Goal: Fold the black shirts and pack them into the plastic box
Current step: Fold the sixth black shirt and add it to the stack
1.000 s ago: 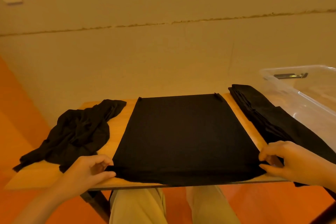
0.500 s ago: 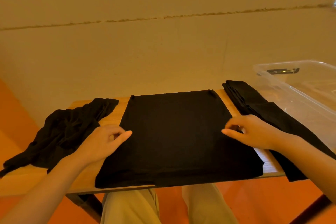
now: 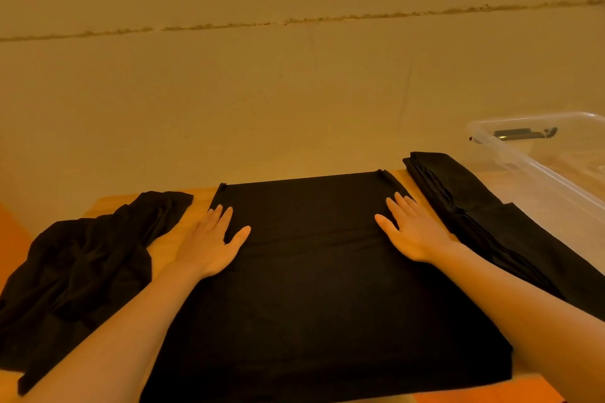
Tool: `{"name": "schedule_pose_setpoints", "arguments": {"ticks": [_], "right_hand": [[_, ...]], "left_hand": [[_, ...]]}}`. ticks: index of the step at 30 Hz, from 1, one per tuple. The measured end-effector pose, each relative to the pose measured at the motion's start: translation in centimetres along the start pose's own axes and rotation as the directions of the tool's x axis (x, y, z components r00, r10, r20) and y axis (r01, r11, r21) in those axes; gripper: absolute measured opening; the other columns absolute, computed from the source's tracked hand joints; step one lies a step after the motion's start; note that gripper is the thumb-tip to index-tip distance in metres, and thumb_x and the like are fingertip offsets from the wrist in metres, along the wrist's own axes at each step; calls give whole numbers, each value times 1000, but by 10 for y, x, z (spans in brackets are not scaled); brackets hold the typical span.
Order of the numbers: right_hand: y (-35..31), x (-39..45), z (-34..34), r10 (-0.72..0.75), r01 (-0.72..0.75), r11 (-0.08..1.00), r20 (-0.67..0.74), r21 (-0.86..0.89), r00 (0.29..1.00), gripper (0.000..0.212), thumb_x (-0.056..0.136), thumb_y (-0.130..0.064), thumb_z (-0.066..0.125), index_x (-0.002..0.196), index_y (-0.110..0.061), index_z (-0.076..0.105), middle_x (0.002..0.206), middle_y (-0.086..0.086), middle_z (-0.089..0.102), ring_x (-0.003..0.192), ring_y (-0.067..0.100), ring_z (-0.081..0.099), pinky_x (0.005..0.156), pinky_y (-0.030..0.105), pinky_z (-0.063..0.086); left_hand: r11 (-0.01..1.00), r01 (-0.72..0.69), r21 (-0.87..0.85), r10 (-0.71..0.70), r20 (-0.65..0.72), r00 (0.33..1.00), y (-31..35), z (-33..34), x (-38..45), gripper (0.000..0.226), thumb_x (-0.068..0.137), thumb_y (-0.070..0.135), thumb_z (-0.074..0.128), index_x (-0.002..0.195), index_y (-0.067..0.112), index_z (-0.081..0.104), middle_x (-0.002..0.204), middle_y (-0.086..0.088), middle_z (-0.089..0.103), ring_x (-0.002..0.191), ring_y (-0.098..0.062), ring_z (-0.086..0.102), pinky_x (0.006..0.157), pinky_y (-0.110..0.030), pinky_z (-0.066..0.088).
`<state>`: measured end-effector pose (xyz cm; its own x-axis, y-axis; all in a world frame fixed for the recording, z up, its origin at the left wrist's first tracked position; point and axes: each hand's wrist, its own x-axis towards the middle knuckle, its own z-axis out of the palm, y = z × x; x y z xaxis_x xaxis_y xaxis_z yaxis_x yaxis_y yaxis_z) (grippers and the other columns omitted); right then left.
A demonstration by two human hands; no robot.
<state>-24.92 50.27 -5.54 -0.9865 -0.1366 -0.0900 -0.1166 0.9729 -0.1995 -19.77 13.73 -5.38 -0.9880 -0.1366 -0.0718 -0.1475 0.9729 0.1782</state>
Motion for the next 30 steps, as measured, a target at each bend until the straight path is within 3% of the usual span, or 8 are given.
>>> {"name": "schedule_pose_setpoints", "arguments": {"ticks": [4, 8, 11, 14, 17, 21, 26, 30], "right_hand": [[-3, 4, -8, 44, -43, 999, 38, -31, 998, 71, 97, -60, 18, 153, -17, 12, 161, 3, 2, 147, 19, 1, 117, 36, 7], [-15, 30, -20, 56, -50, 998, -189, 39, 980, 62, 99, -53, 27, 145, -12, 34, 156, 6, 24, 143, 22, 24, 111, 40, 30], [-15, 62, -18, 65, -62, 998, -114, 30, 991, 66, 100, -52, 25, 150, -9, 23, 158, 9, 16, 146, 23, 15, 117, 39, 19], [-6, 83, -8, 127, -127, 992, -6, -29, 992, 74, 97, -59, 16, 152, -9, 10, 160, 8, 4, 148, 22, 1, 120, 38, 6], [-1, 88, -2, 146, -148, 987, -26, -61, 989, 80, 94, -64, 13, 153, -10, 6, 161, 7, 0, 148, 21, -4, 119, 36, -1], [-2, 88, -2, 159, -162, 983, -39, -91, 987, 86, 92, -69, 14, 153, -9, 5, 161, 8, 1, 148, 22, -3, 119, 37, 0], [-5, 98, -10, 24, -28, 997, -58, -67, 998, 84, 91, -69, 19, 153, -15, 0, 161, 6, -2, 147, 21, -4, 118, 36, -1], [-7, 104, -14, 88, -89, 996, -31, -14, 996, 85, 91, -69, 19, 153, -11, 7, 160, 8, 9, 147, 24, 6, 119, 38, 6]], "left_hand": [[999, 22, 35, -24, 56, 998, -7, 2, -6, 74, 92, 68, 12, 154, 30, 3, 162, 2, -6, 148, -16, -8, 120, -38, -1], [997, 72, 12, -71, -77, 994, -1, -7, 12, 70, 95, 63, 13, 154, 24, 17, 162, -2, 8, 149, -19, 3, 120, -40, 4], [999, 7, 36, -1, -150, 989, 8, -10, 41, 68, 97, 60, 15, 154, 22, 17, 161, -2, 10, 149, -20, 4, 121, -42, 4], [997, -15, 79, 18, -34, 999, 6, -5, 62, 71, 96, 63, 15, 155, 23, 10, 162, -1, 3, 149, -17, -2, 120, -41, 0], [995, 21, 101, -20, -9, 1000, -4, 0, 67, 79, 91, 71, 12, 155, 25, 6, 162, 1, -2, 148, -16, -5, 120, -40, -2], [994, 63, 89, -61, -17, 998, -10, 2, 65, 87, 84, 79, 14, 154, 30, 5, 162, 0, -4, 149, -18, -5, 120, -42, -1], [995, 96, 40, -94, -41, 995, -5, -5, 71, 94, 79, 84, 18, 154, 29, 8, 162, -2, 2, 149, -23, 0, 120, -44, 6], [990, 131, 52, -130, -17, 991, -5, -5, 80, 96, 77, 85, 11, 154, 28, 9, 162, -1, 1, 149, -20, 0, 120, -46, 3]]}}
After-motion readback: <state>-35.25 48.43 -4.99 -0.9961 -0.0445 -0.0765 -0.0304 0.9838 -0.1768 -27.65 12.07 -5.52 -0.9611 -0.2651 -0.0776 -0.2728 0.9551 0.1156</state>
